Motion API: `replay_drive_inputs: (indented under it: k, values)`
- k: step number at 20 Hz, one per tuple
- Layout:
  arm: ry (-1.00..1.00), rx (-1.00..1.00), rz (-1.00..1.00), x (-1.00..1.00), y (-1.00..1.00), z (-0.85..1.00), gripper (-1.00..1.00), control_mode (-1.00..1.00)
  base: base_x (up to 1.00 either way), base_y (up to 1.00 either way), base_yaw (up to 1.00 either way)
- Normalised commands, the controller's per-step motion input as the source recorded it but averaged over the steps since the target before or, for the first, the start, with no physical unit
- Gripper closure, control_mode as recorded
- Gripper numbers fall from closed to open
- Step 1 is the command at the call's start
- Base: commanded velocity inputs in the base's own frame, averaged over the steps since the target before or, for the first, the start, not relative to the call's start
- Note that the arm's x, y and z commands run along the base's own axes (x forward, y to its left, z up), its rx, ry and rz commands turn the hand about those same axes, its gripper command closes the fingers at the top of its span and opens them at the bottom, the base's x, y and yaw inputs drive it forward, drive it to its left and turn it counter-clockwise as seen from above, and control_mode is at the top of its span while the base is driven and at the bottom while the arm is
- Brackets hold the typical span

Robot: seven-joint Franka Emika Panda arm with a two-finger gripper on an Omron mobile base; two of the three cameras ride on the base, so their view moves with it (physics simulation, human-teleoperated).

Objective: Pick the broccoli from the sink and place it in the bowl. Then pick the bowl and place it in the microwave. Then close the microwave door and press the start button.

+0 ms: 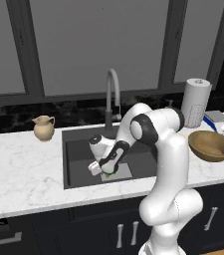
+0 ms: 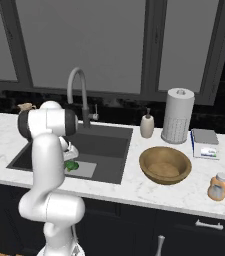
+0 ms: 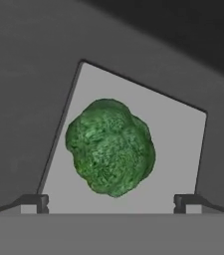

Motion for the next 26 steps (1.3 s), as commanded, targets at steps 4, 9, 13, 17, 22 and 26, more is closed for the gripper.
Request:
replay_drive_inputs:
  k: [4,9,13,17,22,26]
  values:
    - [0.01,-0.02,0.0,0.31,0.0,-0.25,-1.0,-1.0,0.0,0.0,0.0]
    - [0.0,-0.01,0.0,0.26,0.0,-0.2,-1.0,-1.0,0.0,0.0,0.0]
    - [0.0,0.0,0.0,0.24,0.0,-0.21,-1.0,-1.0,0.0,0.0,0.0]
    - [0.0,0.0,0.0,0.26,0.0,-0.21,-1.0,-1.0,0.0,0.0,0.0]
    - [0.0,0.0,0.0,0.13,0.0,-0.2,-1.0,-1.0,0.0,0.0,0.0]
    - [0.0,0.0,0.0,0.0,-0.04,-0.24,-1.0,-1.0,0.0,0.0,0.0]
